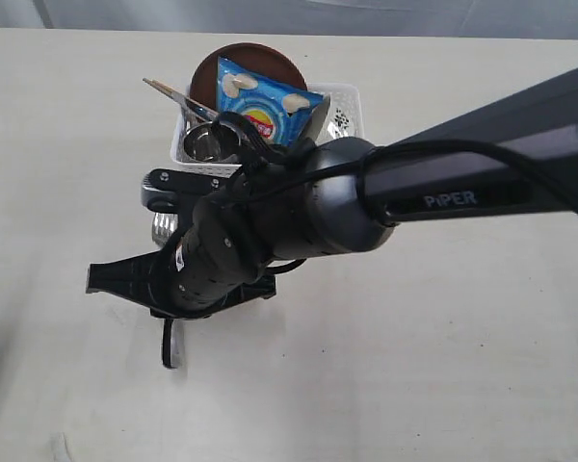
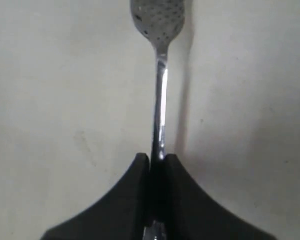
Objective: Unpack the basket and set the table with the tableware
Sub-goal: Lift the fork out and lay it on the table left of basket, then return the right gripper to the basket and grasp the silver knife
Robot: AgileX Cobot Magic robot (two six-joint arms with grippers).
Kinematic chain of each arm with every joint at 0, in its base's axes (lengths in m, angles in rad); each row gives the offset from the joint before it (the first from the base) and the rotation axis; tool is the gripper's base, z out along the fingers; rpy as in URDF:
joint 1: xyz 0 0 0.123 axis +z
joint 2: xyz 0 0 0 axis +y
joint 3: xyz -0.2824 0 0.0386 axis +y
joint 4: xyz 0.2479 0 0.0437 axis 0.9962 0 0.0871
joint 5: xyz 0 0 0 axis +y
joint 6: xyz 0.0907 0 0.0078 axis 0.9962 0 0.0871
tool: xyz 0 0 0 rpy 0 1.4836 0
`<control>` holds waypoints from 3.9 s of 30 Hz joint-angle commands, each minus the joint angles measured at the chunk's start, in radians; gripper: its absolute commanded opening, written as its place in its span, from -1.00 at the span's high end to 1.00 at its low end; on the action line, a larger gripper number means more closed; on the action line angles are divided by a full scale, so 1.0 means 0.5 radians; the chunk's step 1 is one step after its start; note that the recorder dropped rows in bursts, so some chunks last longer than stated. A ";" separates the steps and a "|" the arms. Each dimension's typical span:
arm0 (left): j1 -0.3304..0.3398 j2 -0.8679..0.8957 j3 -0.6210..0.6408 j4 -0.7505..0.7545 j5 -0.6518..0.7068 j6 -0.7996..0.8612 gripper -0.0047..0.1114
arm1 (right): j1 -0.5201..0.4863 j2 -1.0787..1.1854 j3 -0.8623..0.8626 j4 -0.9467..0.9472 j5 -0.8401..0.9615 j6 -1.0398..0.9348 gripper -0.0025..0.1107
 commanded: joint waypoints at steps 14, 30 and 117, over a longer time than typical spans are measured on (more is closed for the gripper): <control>-0.012 -0.005 0.005 -0.005 -0.017 -0.009 0.92 | -0.020 0.020 0.003 -0.094 0.126 0.011 0.43; -0.012 -0.005 0.005 -0.005 -0.017 -0.009 0.92 | -0.023 -0.220 -0.573 -0.897 1.062 -0.030 0.28; -0.012 -0.005 0.005 -0.005 -0.017 -0.009 0.92 | -0.482 0.460 -1.452 -1.210 0.863 -1.018 0.96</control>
